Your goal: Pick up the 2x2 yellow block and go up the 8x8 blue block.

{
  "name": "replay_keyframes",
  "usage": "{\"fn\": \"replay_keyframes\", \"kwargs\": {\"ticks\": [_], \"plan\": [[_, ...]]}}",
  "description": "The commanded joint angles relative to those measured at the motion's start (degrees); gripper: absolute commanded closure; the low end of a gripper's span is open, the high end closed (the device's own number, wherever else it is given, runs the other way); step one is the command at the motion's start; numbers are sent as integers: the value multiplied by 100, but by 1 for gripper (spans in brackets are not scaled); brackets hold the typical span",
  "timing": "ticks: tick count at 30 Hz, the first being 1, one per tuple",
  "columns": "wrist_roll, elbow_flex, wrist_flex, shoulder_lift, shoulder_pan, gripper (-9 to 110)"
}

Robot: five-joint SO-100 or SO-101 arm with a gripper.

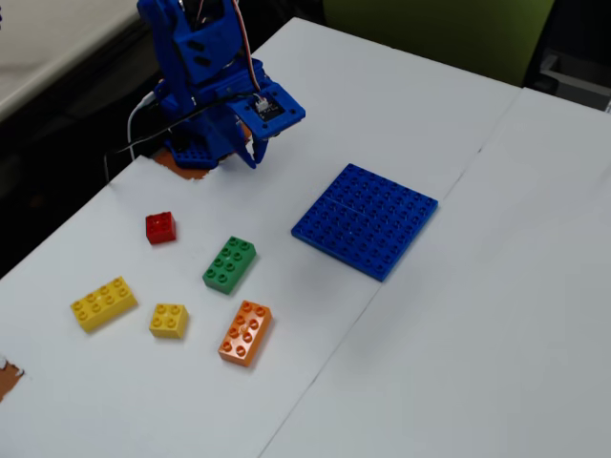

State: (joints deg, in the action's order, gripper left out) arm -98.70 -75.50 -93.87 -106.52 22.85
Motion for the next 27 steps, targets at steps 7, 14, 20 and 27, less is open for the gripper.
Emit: {"fn": "replay_keyframes", "kwargs": {"ticks": [7, 14, 20, 27], "plan": [[-2663, 1415, -589, 1037, 1274, 98], [-3990, 2206, -589, 1854, 2109, 97], [-4588, 3208, -536, 2856, 2566, 97], [-4860, 4184, -439, 3902, 2944, 97]]}}
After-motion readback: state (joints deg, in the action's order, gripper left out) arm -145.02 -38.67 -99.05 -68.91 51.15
